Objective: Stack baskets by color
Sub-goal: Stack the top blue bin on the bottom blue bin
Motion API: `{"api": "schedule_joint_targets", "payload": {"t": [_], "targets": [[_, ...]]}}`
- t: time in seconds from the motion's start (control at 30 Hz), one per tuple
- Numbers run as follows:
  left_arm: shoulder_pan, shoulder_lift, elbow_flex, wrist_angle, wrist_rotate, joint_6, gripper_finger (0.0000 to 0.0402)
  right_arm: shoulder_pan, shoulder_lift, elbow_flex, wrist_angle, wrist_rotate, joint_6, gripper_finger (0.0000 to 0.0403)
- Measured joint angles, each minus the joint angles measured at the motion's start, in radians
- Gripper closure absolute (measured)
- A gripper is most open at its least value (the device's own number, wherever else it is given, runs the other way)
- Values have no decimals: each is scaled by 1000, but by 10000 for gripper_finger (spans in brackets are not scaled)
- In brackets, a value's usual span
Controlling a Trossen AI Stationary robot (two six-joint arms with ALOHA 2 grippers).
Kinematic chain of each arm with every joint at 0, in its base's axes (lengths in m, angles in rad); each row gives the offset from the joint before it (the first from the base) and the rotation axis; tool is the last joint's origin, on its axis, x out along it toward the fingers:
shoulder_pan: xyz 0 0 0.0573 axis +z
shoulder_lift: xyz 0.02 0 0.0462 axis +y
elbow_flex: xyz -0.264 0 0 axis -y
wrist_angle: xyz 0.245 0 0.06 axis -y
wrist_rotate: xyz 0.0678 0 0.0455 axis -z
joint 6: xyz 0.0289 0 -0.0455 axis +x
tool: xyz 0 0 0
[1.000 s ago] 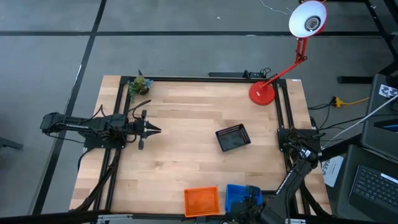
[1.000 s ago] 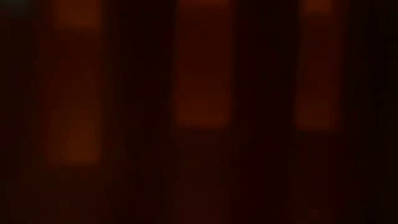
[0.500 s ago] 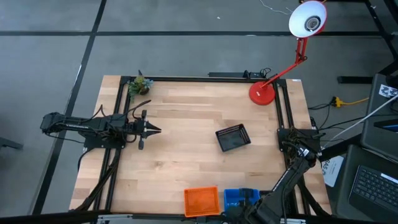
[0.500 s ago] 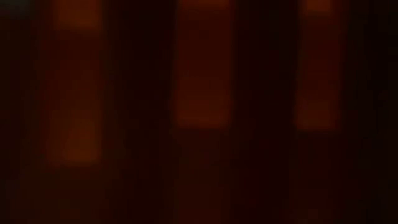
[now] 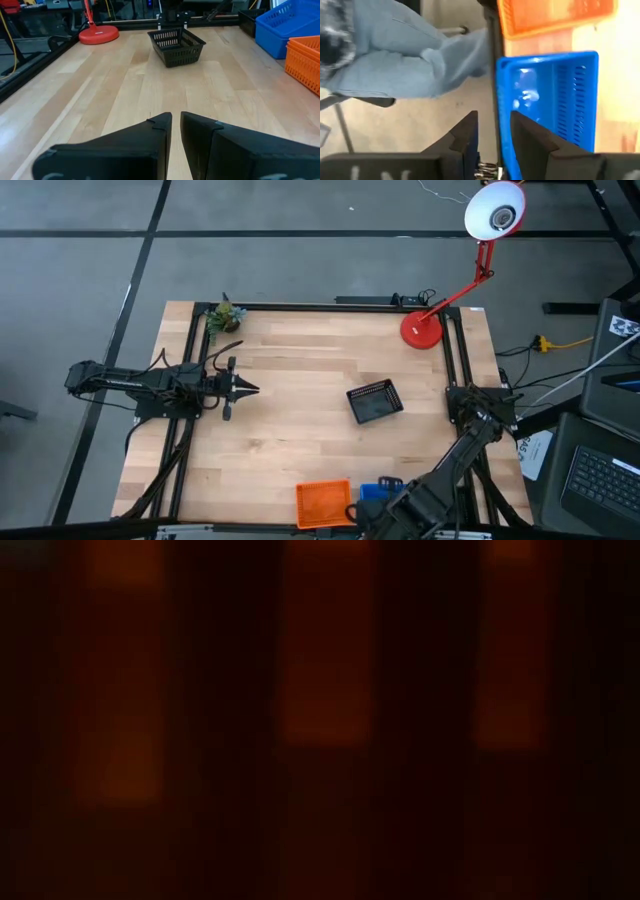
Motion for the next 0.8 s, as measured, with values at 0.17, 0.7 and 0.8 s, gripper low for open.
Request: {"api": "schedule_joint_targets", "payload": {"t": [0.17, 0.7, 0.8], "targets": [[0, 0, 0, 0, 0, 0, 370, 8, -1, 25, 8, 67, -41, 291], [0, 0, 0, 0, 0, 0, 370, 18, 1, -51, 197, -72, -170, 291], [0, 0, 0, 0, 0, 0, 370, 18, 0, -51, 168, -28, -200, 291]]}}
